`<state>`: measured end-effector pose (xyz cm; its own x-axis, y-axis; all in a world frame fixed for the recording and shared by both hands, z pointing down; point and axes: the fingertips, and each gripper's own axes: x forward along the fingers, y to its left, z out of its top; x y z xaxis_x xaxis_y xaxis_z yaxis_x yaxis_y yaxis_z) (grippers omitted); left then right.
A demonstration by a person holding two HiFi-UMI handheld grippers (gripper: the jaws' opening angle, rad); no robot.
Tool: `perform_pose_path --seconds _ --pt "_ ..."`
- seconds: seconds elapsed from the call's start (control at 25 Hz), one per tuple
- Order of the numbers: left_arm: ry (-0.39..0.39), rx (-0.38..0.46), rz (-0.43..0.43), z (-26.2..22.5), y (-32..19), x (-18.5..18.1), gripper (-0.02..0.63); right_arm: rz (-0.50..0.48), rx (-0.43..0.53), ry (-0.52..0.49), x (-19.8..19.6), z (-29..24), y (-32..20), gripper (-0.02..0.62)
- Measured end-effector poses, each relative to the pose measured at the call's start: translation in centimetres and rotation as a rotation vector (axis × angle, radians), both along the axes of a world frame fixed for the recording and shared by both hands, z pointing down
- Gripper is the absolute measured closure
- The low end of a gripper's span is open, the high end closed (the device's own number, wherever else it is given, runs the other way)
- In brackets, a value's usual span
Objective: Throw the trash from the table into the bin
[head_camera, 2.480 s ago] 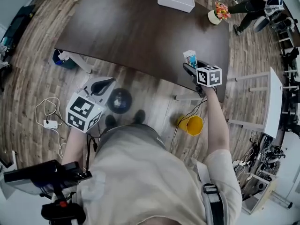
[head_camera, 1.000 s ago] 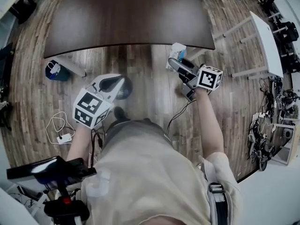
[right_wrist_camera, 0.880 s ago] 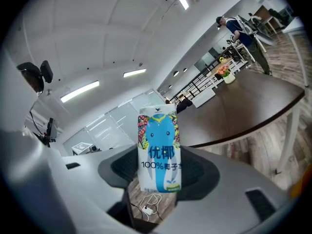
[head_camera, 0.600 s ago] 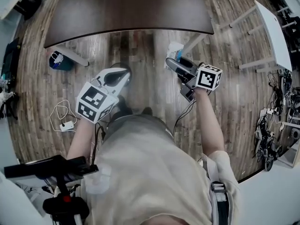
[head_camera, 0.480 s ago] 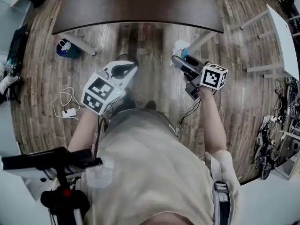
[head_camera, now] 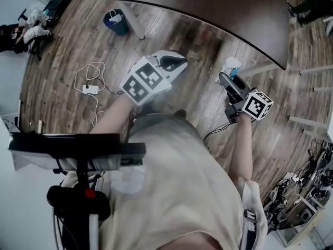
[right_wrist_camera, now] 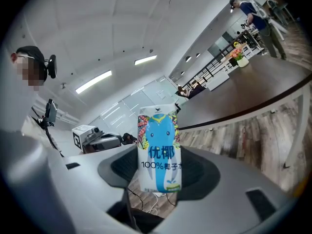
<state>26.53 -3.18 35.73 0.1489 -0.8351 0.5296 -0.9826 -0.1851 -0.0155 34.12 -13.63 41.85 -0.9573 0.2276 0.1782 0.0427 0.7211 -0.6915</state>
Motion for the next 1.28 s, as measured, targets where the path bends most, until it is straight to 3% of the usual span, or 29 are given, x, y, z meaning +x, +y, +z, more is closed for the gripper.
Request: perform_pose_path --seconds 0.2,0.44,0.56,0.76,0.84,1.28 --pt "0.013 0.013 -0.042 0.5 5.3 -3.0 0.592 -0.001 -0.002 0.015 -2.3 0.8 4.2 0.358" --pt "0.054 0.028 -0.068 1.0 9.0 -10.4 0.592 0.0 0.039 0.074 -8.2 0.9 7.9 0.353" --pt "0.071 0.042 -0.063 1.0 10.2 -15.0 0.592 0.04 0.034 0.09 -11.5 0.6 8.8 0.351" --pt "0.122 0.045 -0.06 3.0 14.6 -26.6 0.593 0.107 0.034 0.138 -20.2 1.4 13.0 0.35" --pt "0.129 0.035 -0.053 3.8 16.0 -29.5 0.593 0.127 0.039 0.157 -22.5 1.7 14.4 0.348" --pt "0.183 -0.013 -0.072 5.7 16.7 -29.3 0.593 0.083 0.256 0.432 -19.9 5.0 15.4 0.342"
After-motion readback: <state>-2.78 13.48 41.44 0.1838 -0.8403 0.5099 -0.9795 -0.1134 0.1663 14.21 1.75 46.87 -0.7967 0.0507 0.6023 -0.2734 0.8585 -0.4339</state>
